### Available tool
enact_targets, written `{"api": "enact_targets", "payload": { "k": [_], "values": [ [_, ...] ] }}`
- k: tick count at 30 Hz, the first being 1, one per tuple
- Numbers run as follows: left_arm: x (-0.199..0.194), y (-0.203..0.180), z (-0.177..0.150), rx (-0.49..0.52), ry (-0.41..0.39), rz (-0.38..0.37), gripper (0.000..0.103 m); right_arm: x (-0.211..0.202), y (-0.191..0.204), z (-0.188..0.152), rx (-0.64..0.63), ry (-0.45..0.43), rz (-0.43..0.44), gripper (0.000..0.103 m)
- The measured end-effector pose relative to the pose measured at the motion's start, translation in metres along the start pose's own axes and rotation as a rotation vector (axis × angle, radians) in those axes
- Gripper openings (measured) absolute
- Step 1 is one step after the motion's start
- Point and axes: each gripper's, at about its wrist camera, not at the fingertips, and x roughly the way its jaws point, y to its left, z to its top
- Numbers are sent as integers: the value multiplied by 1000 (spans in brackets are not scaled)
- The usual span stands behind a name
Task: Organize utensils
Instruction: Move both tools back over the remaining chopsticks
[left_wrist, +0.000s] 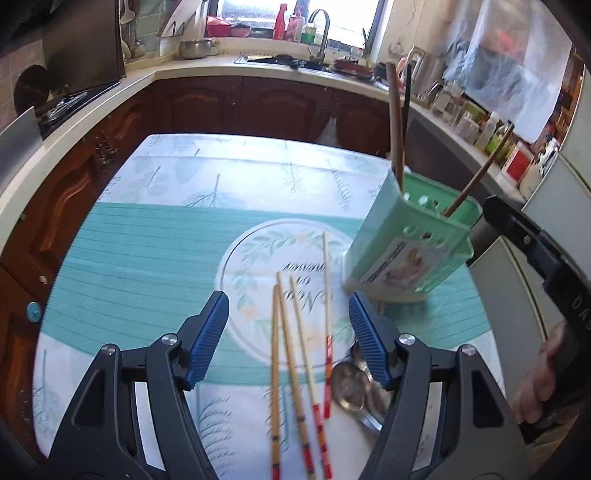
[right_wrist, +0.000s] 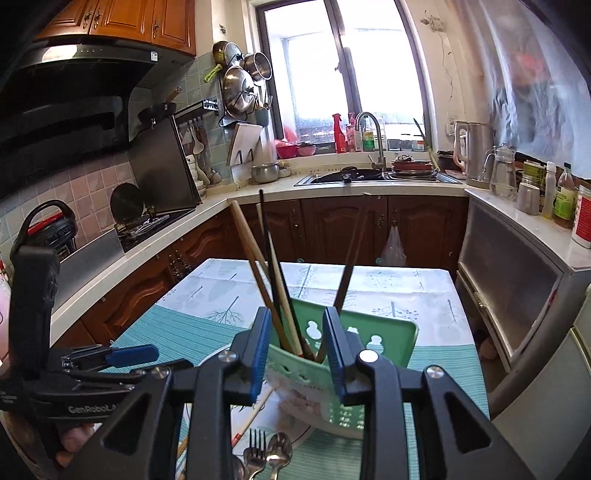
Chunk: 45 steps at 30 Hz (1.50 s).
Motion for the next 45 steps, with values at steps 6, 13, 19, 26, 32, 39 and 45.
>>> {"api": "enact_targets", "payload": {
  "k": [6,13,19,26,32,39,45],
  "values": [
    [-20,8,-19,42,41,54,65,-8,21,-8,-8,54,-5,29],
    [-26,4,-29,76,109,175,67,-16,35,-23,29,119,18,29],
    [-26,6,-29,81,137,168,67,-17,48,-32,17,154,36,29],
    [-29,3,-29,94,123,170,67,-16,60,-37,3,184,51,29],
    [-32,4,-26,89,126,178,67,-14,62,-39,19,207,54,29],
    [-26,7,-25,75,163,151,67,-10,61,-38,21,232,55,29],
    [-6,22,-29,30,237,123,67,3,65,-36,11,312,59,29]
  ]
}}
